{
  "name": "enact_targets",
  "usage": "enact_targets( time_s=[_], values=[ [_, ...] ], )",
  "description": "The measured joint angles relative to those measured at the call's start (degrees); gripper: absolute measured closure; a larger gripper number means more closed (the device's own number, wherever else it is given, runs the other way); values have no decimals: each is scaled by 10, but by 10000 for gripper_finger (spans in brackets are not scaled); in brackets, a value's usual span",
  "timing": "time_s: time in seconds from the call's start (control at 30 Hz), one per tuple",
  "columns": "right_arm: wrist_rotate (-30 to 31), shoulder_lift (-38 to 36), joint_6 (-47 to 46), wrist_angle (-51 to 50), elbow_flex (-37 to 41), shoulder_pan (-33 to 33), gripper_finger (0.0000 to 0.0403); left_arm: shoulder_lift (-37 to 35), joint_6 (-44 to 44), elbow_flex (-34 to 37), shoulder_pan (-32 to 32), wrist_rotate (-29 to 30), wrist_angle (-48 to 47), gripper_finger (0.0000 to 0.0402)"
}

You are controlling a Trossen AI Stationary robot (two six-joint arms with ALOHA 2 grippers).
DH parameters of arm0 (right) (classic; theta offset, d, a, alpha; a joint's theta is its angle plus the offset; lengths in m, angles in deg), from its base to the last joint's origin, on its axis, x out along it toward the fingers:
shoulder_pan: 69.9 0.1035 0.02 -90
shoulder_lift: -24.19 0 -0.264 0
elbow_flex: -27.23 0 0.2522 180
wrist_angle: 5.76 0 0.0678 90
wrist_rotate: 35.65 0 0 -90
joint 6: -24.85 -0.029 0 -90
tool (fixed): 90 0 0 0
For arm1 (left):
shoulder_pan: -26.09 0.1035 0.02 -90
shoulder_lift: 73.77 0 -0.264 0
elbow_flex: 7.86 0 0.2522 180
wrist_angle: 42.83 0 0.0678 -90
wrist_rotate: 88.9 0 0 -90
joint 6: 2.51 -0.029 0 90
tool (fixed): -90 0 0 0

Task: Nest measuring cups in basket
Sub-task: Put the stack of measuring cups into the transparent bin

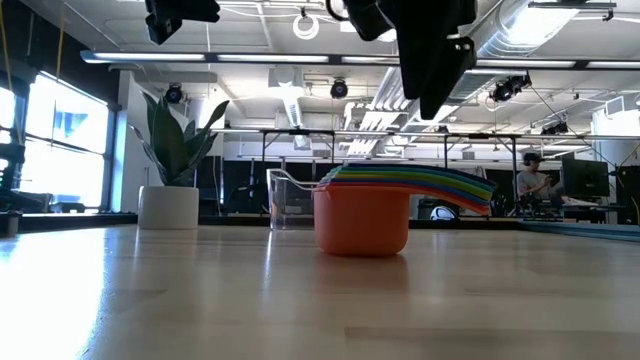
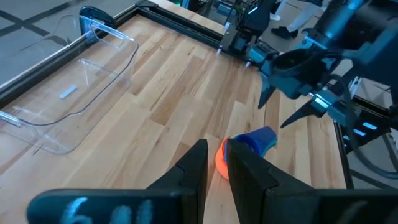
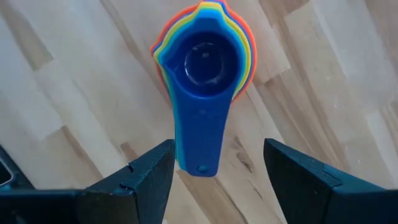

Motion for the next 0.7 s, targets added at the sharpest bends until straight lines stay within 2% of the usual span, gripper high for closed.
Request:
enact_targets(
  time_s=[0.37, 0.7],
  values=[
    [-8, 8, 15, 30, 3, -6, 166, 0, 0, 0, 0, 0, 0, 353],
    [-33, 44, 15, 57, 16, 5, 166, 0, 0, 0, 0, 0, 0, 353]
  ],
)
